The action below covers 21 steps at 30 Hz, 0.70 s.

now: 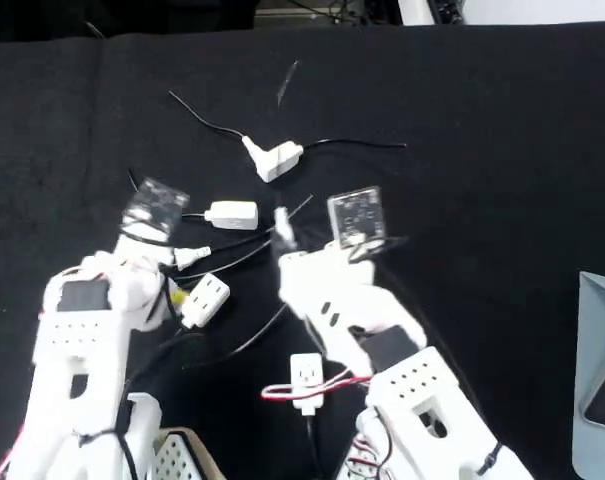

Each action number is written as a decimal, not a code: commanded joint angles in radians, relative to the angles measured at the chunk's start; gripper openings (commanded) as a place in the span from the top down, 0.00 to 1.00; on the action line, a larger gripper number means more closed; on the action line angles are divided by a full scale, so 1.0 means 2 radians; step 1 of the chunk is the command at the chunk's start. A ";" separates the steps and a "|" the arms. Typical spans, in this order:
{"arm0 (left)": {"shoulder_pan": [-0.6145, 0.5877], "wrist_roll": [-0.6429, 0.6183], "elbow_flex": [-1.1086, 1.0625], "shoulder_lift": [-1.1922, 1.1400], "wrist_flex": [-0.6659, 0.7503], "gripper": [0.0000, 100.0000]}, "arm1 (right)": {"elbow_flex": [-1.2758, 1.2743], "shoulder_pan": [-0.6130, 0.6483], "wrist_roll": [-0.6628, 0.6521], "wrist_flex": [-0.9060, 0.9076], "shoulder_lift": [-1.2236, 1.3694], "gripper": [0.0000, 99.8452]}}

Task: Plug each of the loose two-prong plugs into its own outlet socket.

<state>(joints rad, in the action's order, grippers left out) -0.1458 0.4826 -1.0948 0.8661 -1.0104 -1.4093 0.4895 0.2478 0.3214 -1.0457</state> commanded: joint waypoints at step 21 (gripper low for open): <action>0.097 -0.196 -0.087 0.378 -0.036 0.72 | 0.059 0.186 -0.052 0.097 -0.008 0.99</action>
<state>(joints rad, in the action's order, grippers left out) -0.0430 0.1005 -1.3080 1.4998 -1.0058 -1.3403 0.8454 0.1527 0.5163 -1.0457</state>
